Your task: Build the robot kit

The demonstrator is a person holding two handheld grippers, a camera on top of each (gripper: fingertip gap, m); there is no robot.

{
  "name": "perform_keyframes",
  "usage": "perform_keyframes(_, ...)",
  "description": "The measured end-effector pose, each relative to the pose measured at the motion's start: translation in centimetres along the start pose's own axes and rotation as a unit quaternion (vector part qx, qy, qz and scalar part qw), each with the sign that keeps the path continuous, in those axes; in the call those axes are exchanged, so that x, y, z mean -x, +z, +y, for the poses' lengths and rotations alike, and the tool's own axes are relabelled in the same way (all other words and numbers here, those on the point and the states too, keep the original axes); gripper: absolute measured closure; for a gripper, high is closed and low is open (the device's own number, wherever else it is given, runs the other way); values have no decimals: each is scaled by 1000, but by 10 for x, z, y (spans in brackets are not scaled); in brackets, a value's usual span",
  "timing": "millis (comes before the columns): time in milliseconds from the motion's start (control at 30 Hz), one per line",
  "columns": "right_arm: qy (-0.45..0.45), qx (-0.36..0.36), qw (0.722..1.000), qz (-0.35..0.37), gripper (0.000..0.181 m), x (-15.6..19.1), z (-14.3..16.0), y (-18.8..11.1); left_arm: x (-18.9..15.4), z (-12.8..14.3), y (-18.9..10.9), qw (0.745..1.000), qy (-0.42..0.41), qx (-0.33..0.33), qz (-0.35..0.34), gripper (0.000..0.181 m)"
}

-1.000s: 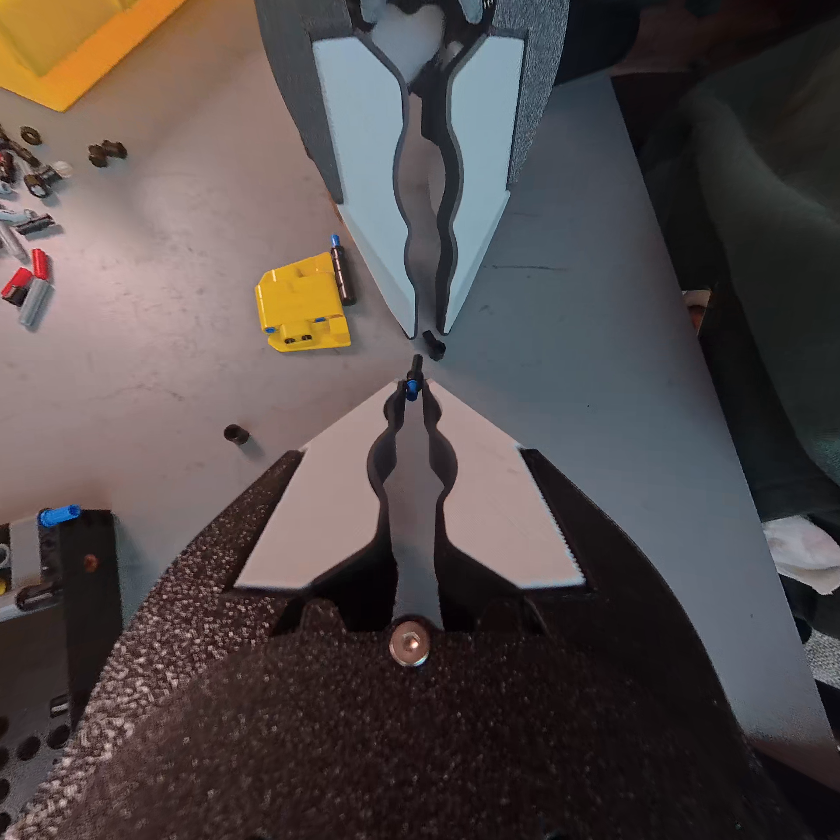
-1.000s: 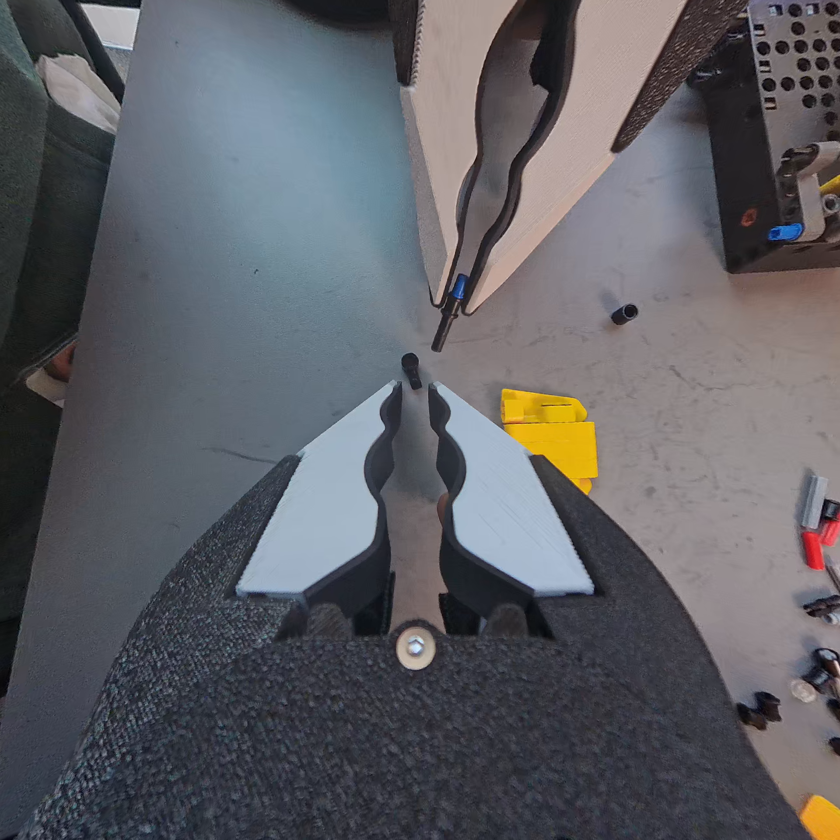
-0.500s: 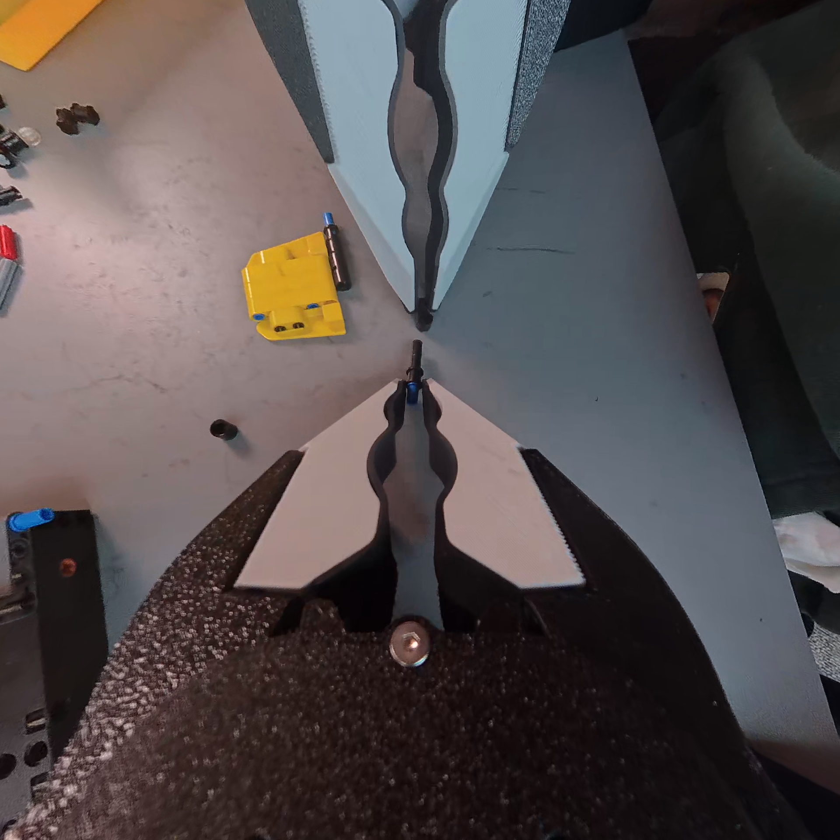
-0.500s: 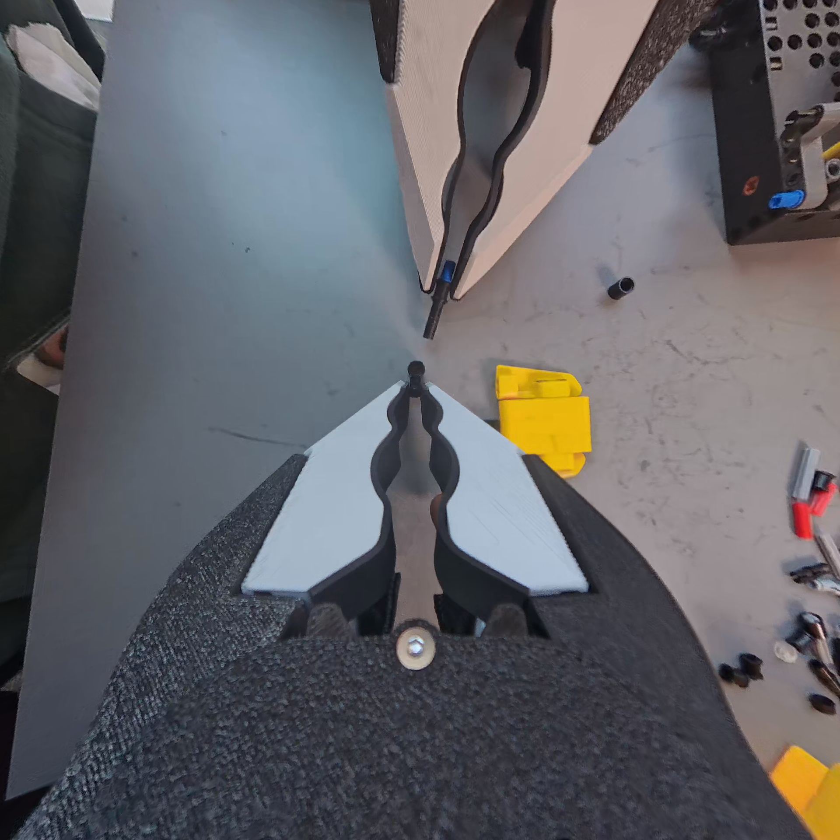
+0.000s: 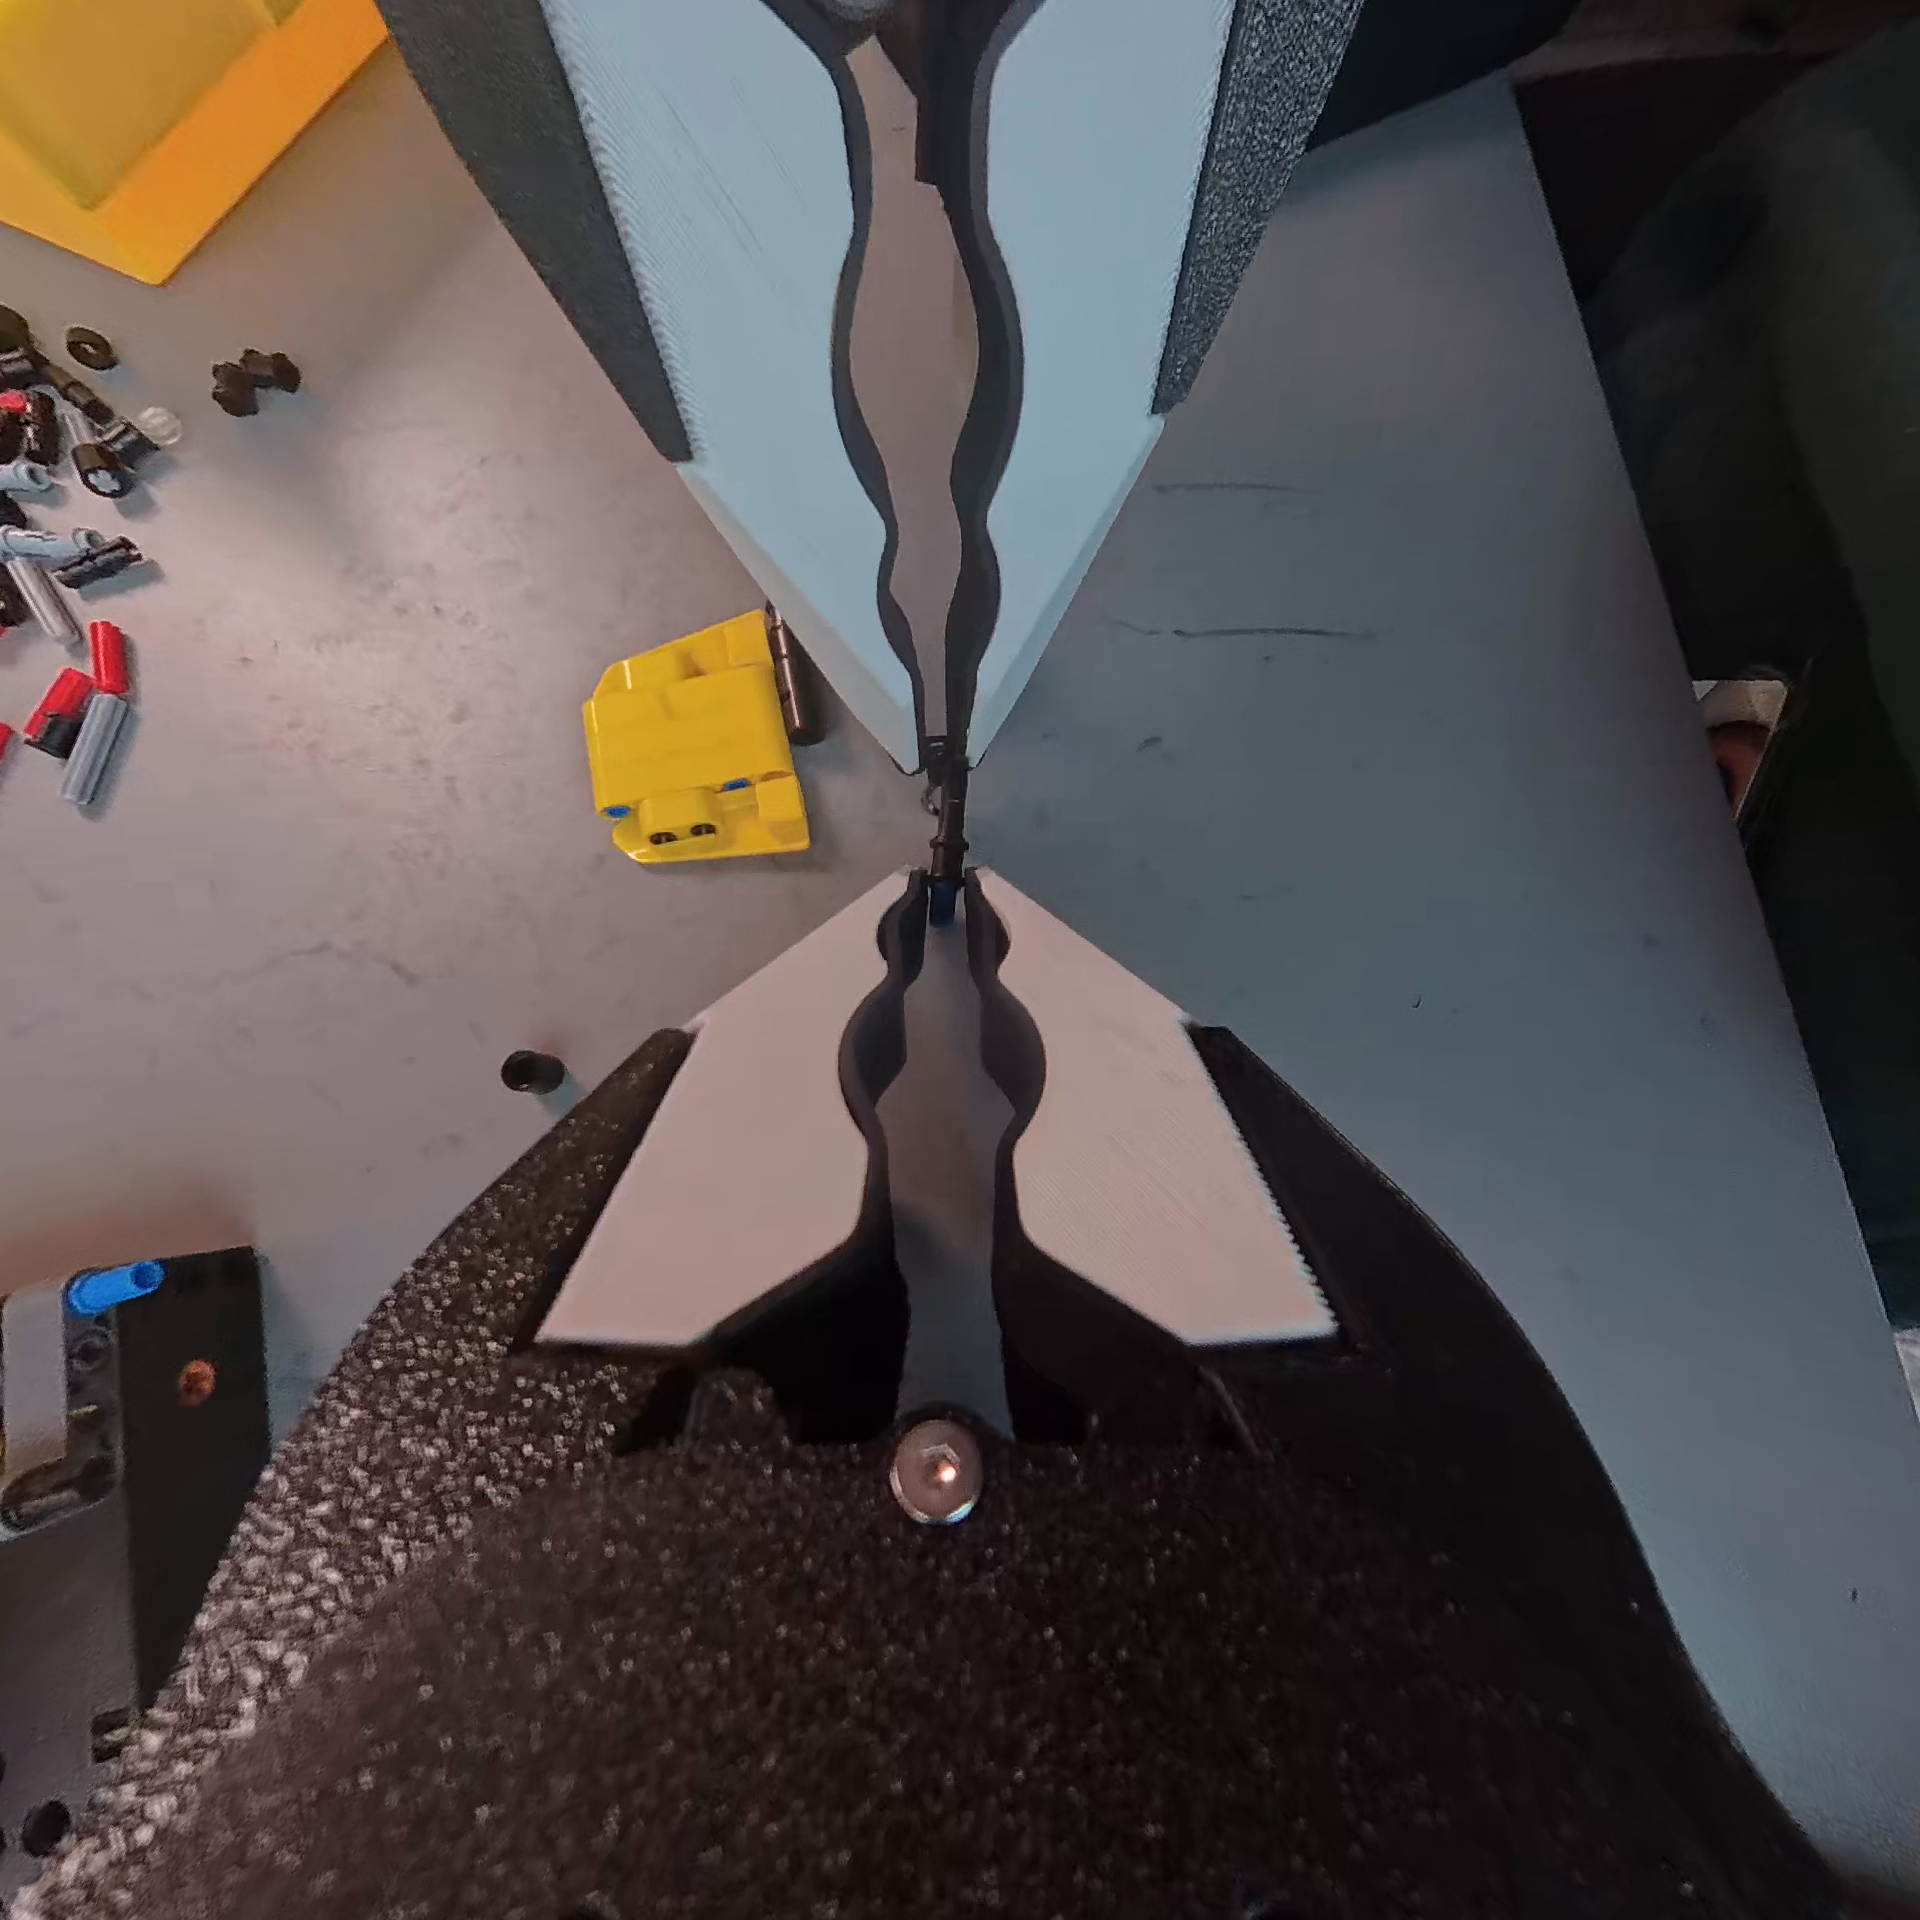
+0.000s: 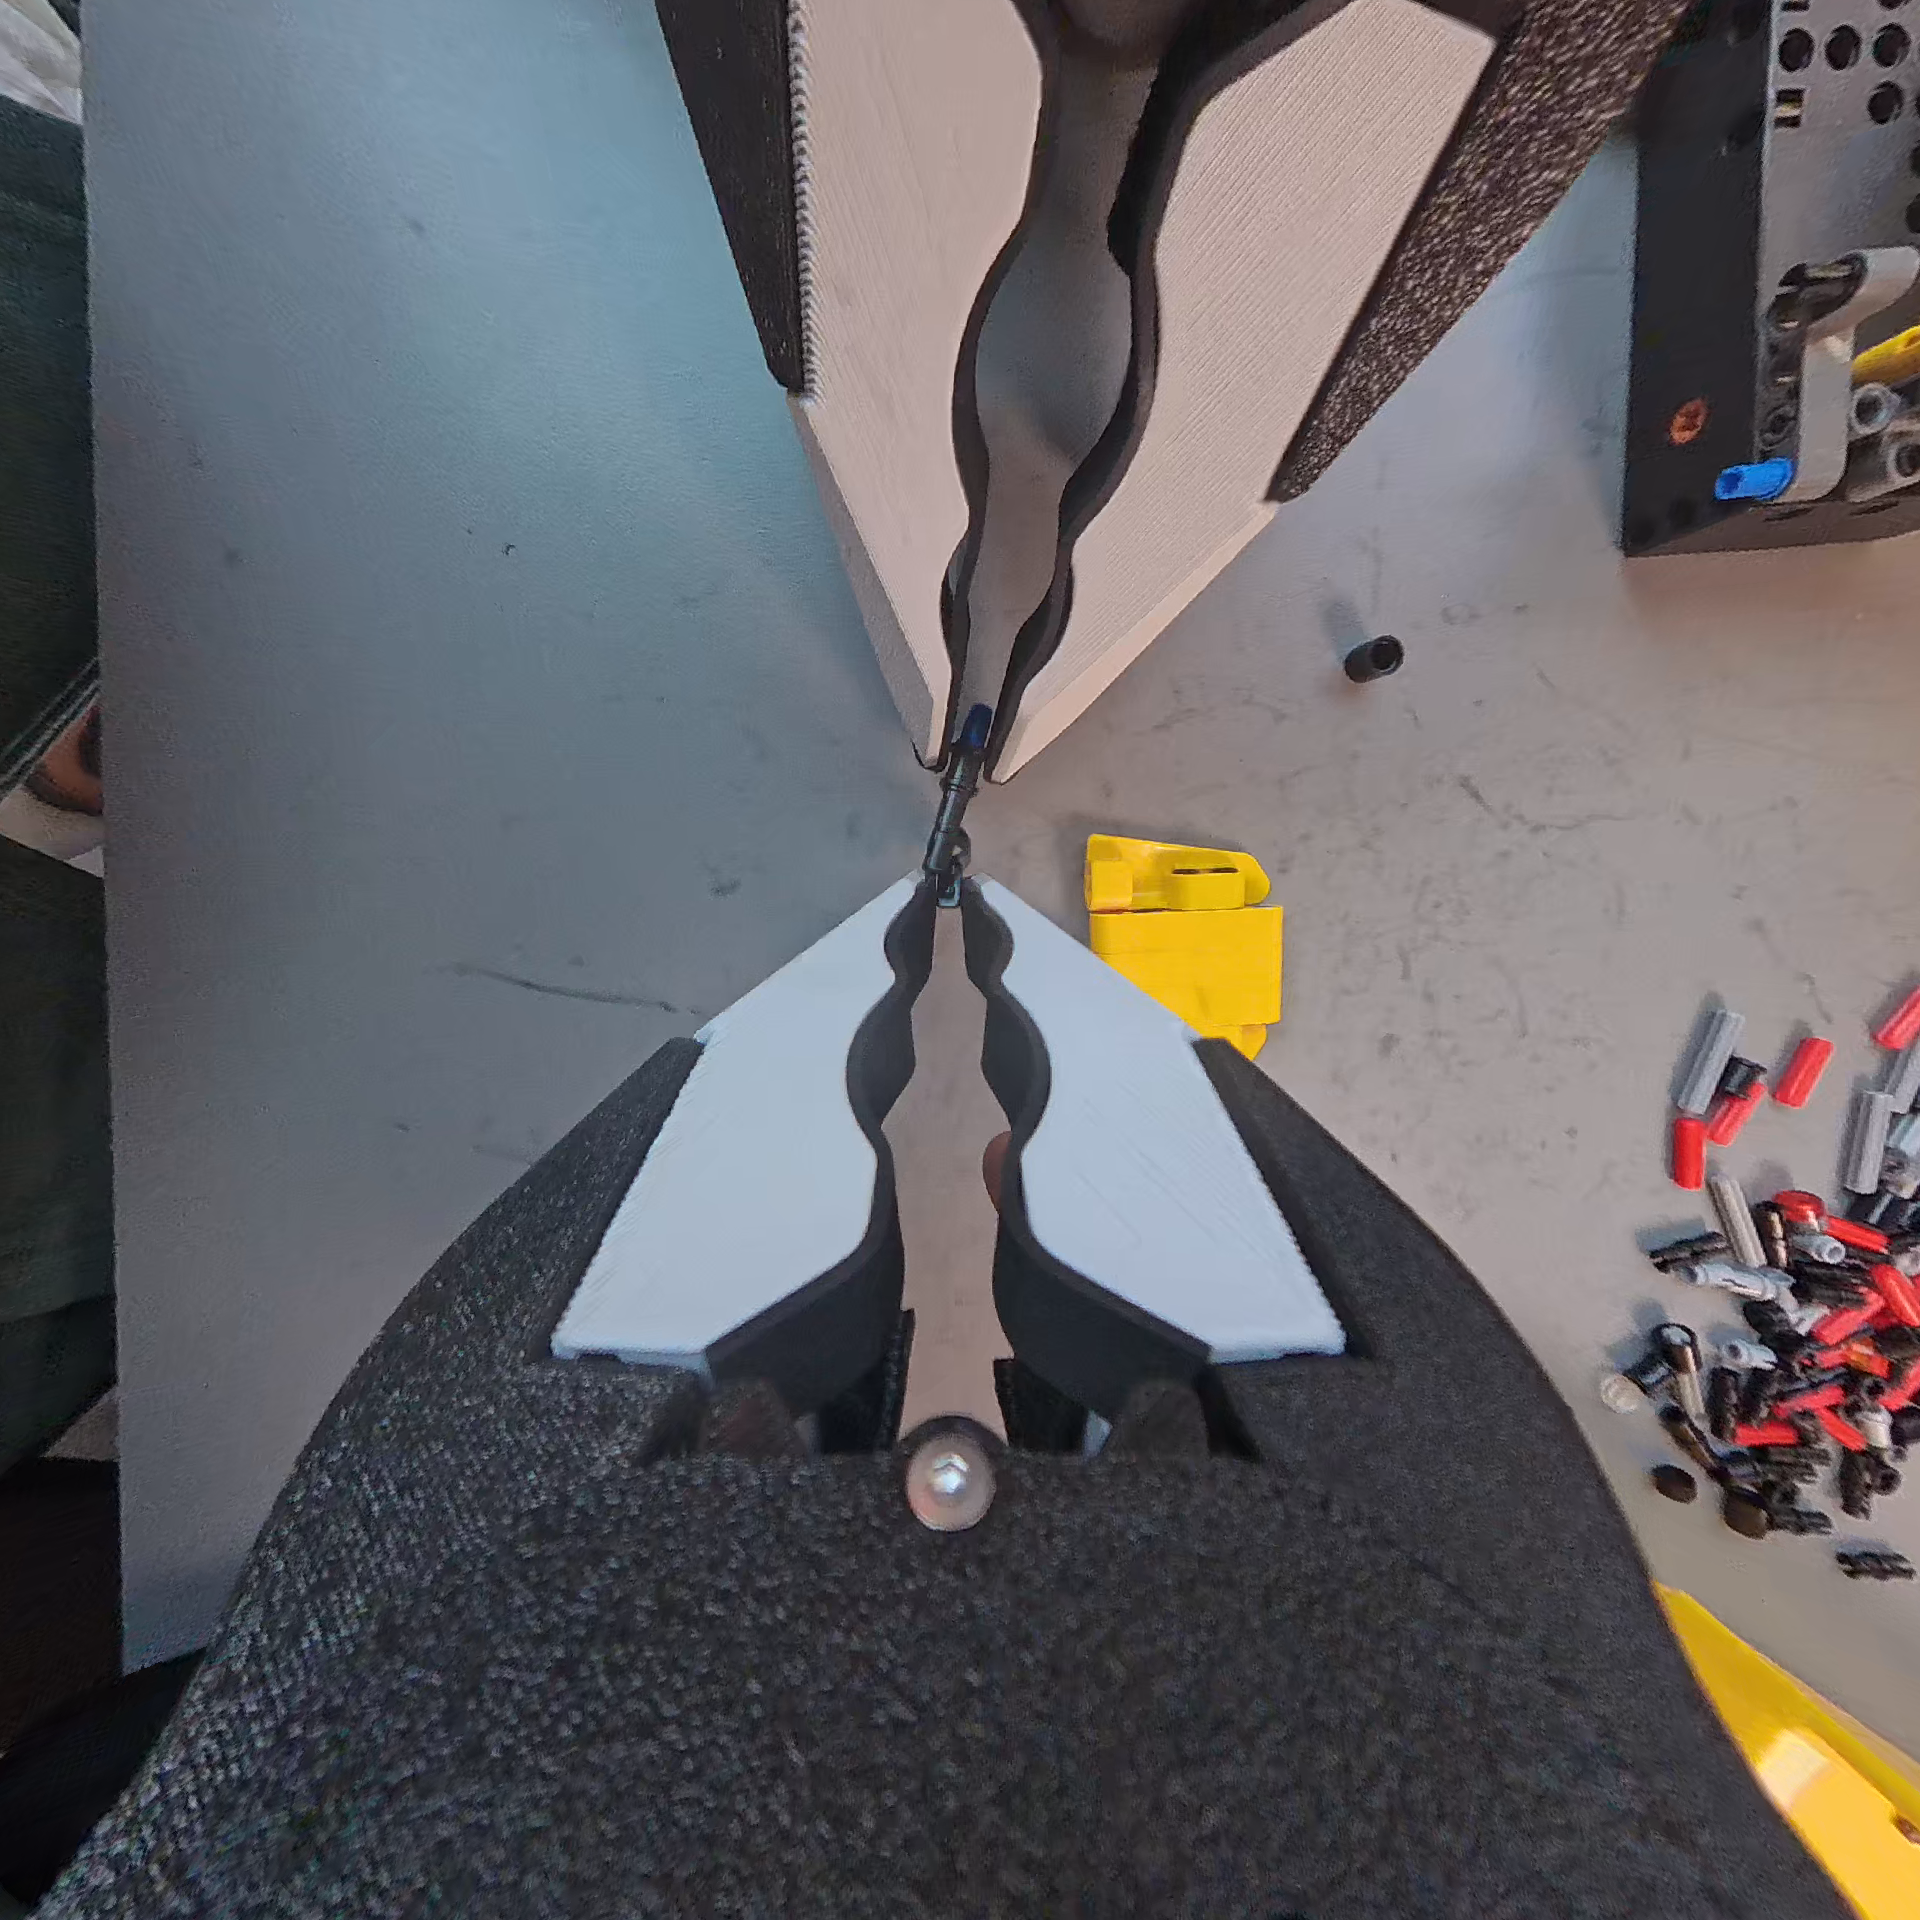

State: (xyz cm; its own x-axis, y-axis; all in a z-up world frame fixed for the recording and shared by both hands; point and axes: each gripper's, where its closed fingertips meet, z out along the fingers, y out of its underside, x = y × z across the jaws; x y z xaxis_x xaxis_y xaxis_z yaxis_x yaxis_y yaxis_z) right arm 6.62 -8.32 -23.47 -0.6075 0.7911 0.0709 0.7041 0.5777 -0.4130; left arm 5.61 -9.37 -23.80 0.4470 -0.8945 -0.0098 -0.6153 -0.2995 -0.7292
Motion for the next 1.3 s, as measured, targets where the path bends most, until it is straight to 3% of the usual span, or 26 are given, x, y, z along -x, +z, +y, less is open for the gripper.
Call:
perform_keyframes(533, -2, 24, 1000, -6, 177, 1, 2, 0, 0, 4, 1, 1000, -5, 19, -6, 176)
perform_keyframes(767, 15, -11, 1000, -7, 177, 0, -7, -2, 1, 2, -2, 1000, -19, 19, -6, 176)
perform_keyframes(1300, 57, -93, 994, 23, 163, 0, 11, 1, 7, 4, -5, 1000, -9, 20, -22, 176)
